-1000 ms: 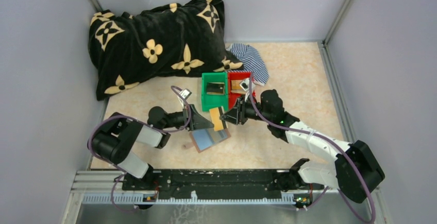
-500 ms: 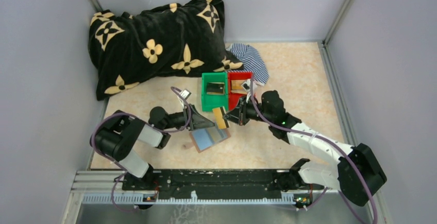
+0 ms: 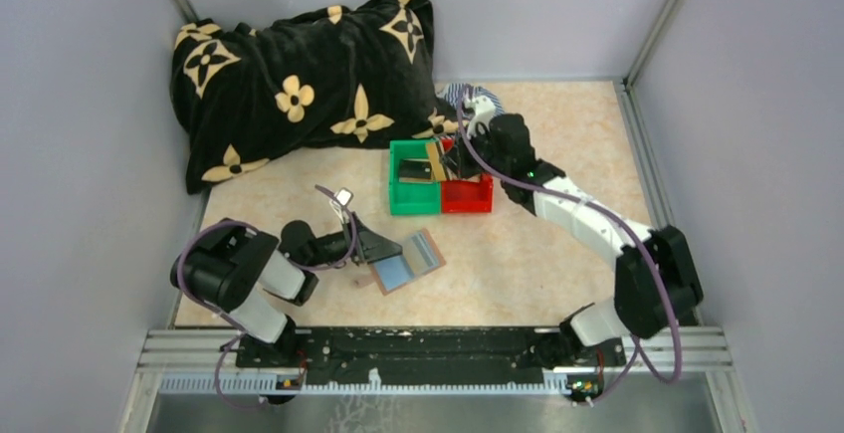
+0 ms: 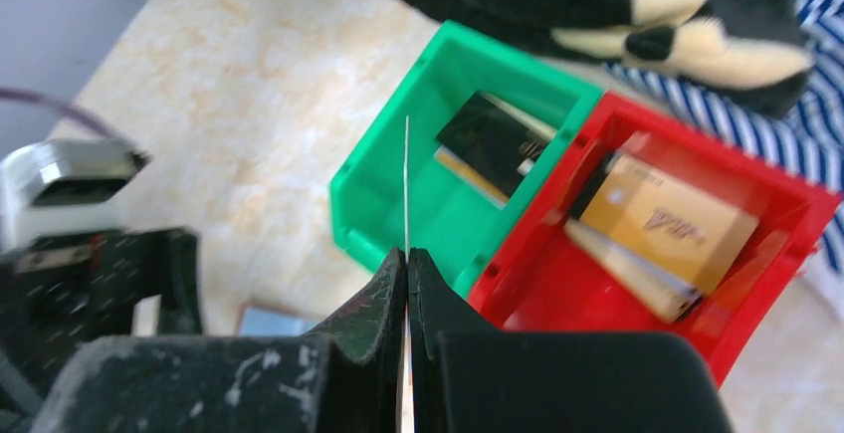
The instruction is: Take the credit cards out of the card holder
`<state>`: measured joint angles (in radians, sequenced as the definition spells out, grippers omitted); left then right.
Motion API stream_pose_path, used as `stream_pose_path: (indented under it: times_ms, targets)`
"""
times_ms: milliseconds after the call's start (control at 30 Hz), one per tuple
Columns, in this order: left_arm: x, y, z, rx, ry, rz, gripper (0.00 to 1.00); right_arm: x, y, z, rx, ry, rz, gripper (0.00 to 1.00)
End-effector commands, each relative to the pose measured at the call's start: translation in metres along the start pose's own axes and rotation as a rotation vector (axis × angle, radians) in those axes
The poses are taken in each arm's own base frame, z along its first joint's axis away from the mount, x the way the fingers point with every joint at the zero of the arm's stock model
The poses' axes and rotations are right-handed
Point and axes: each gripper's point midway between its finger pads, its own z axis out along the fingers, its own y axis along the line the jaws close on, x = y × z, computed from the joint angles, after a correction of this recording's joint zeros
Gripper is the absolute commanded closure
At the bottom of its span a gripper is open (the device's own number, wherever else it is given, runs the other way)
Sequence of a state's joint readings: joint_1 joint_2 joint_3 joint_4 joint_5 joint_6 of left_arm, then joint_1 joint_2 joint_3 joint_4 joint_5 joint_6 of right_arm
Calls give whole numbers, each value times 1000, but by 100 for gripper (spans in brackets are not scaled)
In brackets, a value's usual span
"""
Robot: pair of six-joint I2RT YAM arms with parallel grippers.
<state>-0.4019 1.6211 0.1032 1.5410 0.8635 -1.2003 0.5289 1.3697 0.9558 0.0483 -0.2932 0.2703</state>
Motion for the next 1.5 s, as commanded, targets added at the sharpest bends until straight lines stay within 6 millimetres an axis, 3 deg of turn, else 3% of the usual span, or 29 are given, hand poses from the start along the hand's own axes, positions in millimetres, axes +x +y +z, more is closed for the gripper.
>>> stream_pose_path:
  times_ms: [0,167,333,467,633,867,1067,1467]
  targets:
    - [-10,-22,-2,73,-46,147,16,-26,-20,28,100,1,-144,100]
    - [-13,-11,-3,-21,-47,207,16,-29,-25,67,178,71,-261,100]
    - [-26,11,-10,-242,-45,296,17,-9,-34,103,237,152,-336,100]
    - [-37,3,-13,-261,-102,336,17,8,-39,121,274,202,-388,100]
    - [-29,8,-10,-242,-65,304,17,18,-38,125,317,228,-518,100]
    - [-27,10,-8,-219,-52,288,17,16,-26,126,352,175,-727,100]
    - [-27,12,-9,-226,-53,282,17,29,-15,129,342,168,-929,100]
    - [-23,16,-10,-220,-44,271,17,46,-39,136,465,146,-1200,100]
